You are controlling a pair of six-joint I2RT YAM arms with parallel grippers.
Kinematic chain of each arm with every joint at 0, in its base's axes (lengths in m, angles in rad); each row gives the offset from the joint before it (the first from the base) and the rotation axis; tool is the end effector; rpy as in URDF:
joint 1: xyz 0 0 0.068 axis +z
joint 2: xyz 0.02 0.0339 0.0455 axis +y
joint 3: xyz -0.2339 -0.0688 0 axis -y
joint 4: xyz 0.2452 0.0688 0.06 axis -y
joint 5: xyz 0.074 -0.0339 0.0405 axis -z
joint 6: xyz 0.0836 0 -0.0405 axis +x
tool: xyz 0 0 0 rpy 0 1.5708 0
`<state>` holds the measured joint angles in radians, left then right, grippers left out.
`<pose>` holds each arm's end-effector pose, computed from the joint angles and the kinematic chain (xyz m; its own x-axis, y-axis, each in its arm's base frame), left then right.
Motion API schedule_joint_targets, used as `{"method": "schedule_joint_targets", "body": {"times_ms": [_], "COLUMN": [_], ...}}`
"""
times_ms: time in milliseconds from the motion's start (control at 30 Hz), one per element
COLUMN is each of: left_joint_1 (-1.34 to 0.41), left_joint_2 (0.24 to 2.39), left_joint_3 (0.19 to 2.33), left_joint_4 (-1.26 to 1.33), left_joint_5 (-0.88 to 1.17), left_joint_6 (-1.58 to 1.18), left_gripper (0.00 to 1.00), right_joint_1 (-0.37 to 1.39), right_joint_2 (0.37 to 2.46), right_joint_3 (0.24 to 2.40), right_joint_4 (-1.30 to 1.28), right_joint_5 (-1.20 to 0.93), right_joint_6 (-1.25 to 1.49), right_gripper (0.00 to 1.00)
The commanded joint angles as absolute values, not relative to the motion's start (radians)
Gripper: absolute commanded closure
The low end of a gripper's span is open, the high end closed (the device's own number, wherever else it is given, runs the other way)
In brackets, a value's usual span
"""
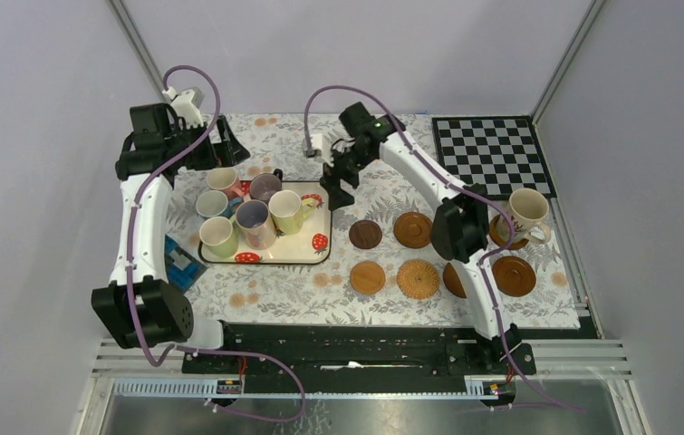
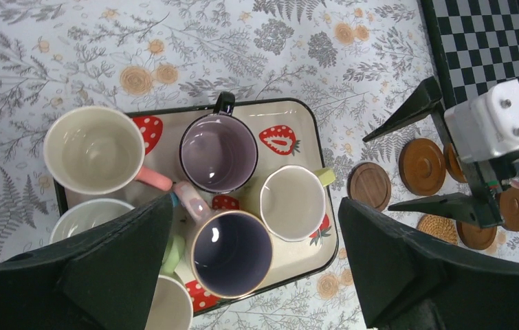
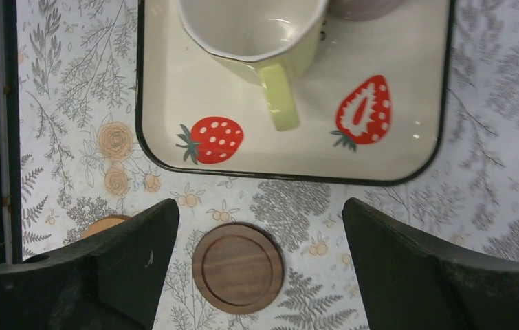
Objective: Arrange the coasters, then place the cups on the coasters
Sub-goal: Pick up the cup from the tray.
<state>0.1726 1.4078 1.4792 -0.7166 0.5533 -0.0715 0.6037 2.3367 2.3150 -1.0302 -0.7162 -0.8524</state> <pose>0.3408 0.0148 0.3344 -0.6100 -0.1680 -0.7744 0.2245 0.9006 -0.3723 0.3776 0.3271 0.2177 0.0537 -0.6528 -0.7556 -0.9965 -0.0841 0.0019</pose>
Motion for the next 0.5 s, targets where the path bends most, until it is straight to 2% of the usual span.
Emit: {"method": "schedule_joint_targets", "body": {"times_ms": [0, 100, 267, 467], "left_joint_1": [0.187, 0.190, 0.189, 0.201], "left_joint_2": [1.371, 1.362, 1.355, 1.384], "left_joint_3": [1.444, 1.434, 1.427, 1.447], "left_joint_4": [-0.709, -0.705, -0.690, -0.690], "left_joint_5": [0.534, 0.545, 0.546, 0.475], "left_joint_6": [-0.077, -0.085, -0.091, -0.133], "left_gripper": [0.01, 0.01, 0.01, 0.01], "right_joint_1": [0.629, 0.659, 0.701, 0.747], "right_joint_2": [2.316, 2.342, 2.364, 2.384], "right_joint_3": [2.324, 2.318, 2.285, 2.259], "right_joint_4": [-0.932, -0.885, -0.807, -0.785], "right_joint_5": [-0.660, -0.644, -0.636, -0.619], "right_joint_6": [-0.905, -0.898, -0.898, -0.961], "right_gripper": [0.07, 0.11, 0.22, 0.31]}}
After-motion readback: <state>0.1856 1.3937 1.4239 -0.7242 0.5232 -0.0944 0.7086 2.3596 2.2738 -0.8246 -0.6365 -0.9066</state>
